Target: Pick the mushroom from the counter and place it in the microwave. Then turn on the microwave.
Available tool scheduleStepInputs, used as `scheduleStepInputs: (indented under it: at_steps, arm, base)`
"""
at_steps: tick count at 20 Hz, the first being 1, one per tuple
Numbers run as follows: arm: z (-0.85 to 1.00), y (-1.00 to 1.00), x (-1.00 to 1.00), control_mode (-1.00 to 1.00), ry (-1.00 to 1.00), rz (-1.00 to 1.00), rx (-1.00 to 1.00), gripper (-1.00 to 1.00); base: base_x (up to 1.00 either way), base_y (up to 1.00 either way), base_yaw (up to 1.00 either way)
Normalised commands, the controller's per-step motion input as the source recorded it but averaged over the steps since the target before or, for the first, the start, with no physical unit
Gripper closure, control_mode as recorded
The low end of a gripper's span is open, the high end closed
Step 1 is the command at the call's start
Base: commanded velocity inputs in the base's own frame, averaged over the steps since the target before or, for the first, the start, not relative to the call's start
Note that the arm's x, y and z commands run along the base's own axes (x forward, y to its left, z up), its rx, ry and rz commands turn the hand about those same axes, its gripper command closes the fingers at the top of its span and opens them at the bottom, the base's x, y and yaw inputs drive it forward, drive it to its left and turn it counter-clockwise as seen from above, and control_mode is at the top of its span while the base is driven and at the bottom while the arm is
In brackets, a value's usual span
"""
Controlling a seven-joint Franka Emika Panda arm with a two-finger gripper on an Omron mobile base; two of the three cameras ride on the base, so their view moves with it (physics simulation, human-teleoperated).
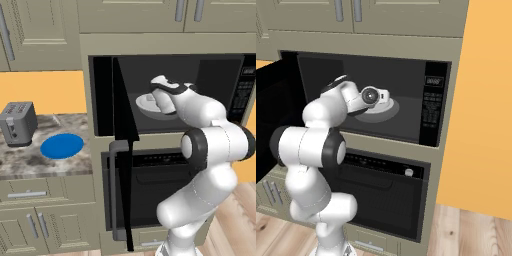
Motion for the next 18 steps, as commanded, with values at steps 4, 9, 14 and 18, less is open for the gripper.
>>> scheduleStepInputs:
  at_steps: [4,9,14,18]
  arm:
    - [-0.1,0.0,0.18,-1.0,0.0,0.0,0.0,1.0]
    - [-0.11,0.0,0.18,-1.0,0.0,0.0,0.0,1.0]
    - [-0.1,0.0,0.18,-1.0,0.0,0.0,0.0,1.0]
    - [-0.11,0.0,0.09,-1.0,0.0,0.0,0.0,1.0]
  base:
    - [0.0,0.0,0.0]
    - [0.0,0.0,0.0]
    - [0.0,0.0,0.0]
    - [0.0,0.0,0.0]
